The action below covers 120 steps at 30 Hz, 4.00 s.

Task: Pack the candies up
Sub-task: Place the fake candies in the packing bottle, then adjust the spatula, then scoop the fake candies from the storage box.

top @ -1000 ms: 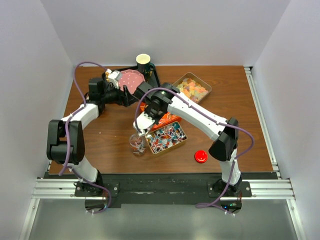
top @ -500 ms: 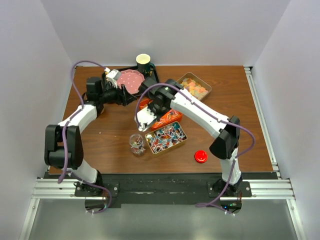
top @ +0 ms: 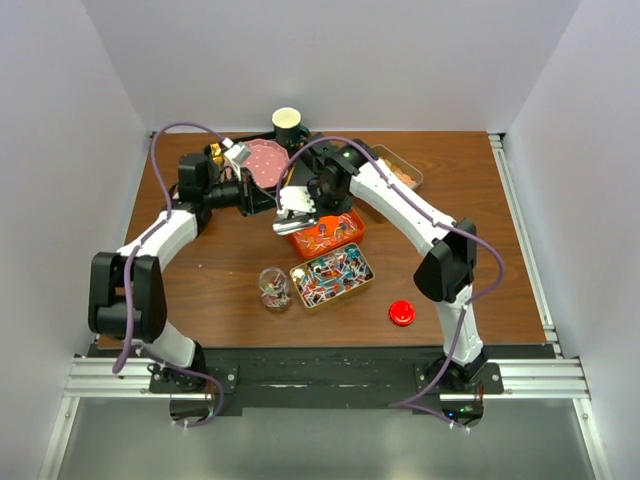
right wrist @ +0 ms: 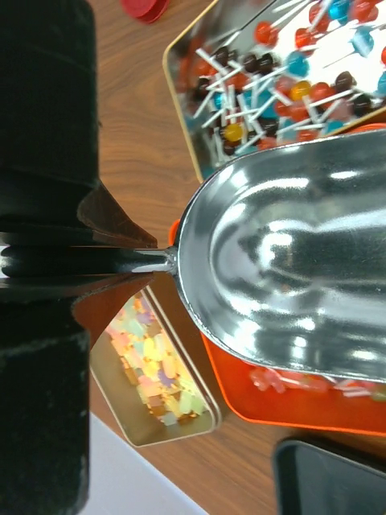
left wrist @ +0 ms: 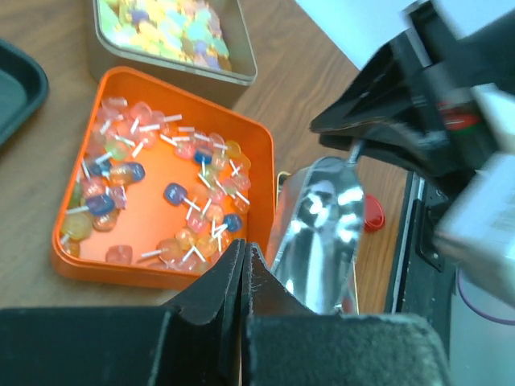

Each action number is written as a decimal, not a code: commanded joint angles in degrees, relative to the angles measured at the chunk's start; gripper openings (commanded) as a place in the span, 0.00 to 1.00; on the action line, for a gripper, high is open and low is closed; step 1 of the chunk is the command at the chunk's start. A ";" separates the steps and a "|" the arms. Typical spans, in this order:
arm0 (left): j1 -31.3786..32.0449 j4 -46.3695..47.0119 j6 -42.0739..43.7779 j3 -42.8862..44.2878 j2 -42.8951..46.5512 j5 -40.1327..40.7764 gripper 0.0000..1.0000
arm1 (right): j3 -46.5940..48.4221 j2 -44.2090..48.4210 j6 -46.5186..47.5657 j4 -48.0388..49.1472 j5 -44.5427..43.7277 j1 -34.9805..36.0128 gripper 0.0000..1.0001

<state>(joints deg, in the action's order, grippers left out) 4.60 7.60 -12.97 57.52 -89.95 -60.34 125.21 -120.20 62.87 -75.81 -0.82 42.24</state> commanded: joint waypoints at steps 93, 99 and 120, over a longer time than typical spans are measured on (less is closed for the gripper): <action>-2.49 29.32 -37.39 -0.74 -15.96 -19.12 0.07 | -9.19 9.72 -12.77 17.10 30.70 -6.03 0.13; -2.49 12.05 -23.71 3.55 -14.73 -14.92 0.55 | -7.35 9.28 -9.18 12.10 29.04 -7.08 0.00; 8.75 -28.16 16.14 24.65 -18.93 18.06 0.70 | -19.46 17.63 -17.07 18.49 13.66 -17.89 0.00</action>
<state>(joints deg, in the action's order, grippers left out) 10.13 -18.96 -1.21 77.91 -106.76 -44.14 109.06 -108.90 48.29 -61.25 18.11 24.84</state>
